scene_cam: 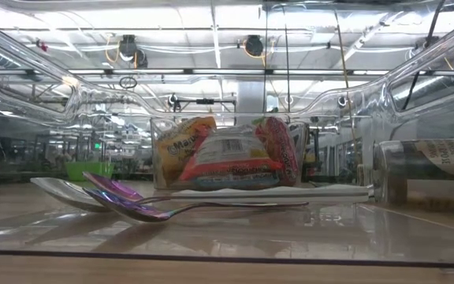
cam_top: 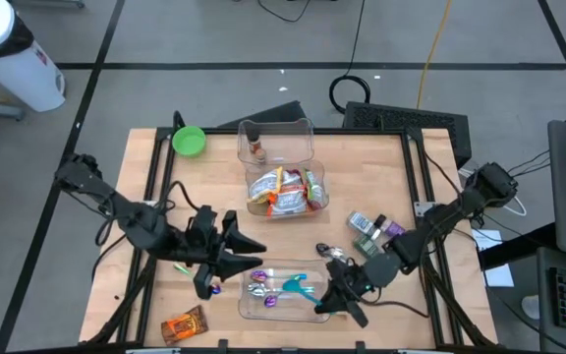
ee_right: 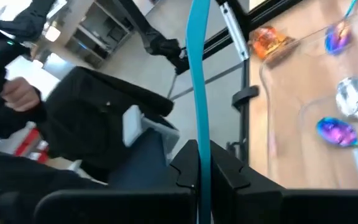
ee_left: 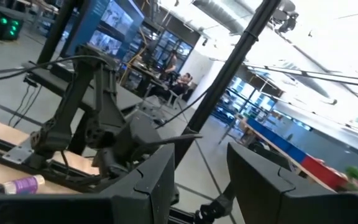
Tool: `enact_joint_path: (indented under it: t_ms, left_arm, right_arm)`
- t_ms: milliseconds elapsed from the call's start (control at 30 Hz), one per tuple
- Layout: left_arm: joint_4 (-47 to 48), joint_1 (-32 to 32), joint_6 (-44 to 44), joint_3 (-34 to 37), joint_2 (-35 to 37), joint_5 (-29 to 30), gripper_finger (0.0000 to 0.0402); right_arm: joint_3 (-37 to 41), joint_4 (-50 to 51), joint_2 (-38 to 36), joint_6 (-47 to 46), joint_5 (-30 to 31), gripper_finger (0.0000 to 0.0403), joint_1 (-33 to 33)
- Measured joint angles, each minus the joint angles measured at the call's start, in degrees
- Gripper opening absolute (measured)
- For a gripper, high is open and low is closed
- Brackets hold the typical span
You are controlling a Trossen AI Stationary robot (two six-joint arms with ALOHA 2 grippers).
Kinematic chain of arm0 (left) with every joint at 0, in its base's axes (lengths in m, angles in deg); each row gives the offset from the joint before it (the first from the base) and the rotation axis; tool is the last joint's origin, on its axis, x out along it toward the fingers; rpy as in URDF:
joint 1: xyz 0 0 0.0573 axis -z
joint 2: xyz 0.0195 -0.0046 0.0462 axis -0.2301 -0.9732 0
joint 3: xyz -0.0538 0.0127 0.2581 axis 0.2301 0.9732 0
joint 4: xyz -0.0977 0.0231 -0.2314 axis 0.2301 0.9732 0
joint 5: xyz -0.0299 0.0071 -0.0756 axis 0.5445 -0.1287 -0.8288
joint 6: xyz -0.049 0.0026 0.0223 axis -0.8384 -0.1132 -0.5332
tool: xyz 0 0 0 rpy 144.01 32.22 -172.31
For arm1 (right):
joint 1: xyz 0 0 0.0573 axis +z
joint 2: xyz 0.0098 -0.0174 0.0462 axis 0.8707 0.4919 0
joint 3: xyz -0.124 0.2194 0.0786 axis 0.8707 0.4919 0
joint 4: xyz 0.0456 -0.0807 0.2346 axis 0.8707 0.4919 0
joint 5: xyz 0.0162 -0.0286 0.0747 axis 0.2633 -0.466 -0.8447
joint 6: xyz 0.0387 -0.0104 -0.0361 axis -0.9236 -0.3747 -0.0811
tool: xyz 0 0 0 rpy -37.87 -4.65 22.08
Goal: Pick & Place Food Item
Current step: Put the light blue spoon into the bottom transparent bin
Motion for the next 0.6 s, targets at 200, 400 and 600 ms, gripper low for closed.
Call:
enact_joint_path:
  t_ms: [200,400,600]
  left_arm:
    - [0.1,0.0,2.0,0.0,0.0,0.2,0.0152]
    - [3.2,0.0,7.1,0.0,2.2,0.2,0.0152]
    - [13.9,0.0,7.3,0.0,8.8,0.1,0.0152]
  right_arm:
    - [-13.1,19.4,0.8,8.9,1.1,0.0001,-1.7]
    - [-24.5,32.8,3.0,15.9,1.0,0.0001,-5.7]
    - [-26.4,34.9,8.1,14.5,-7.2,0.0001,-11.2]
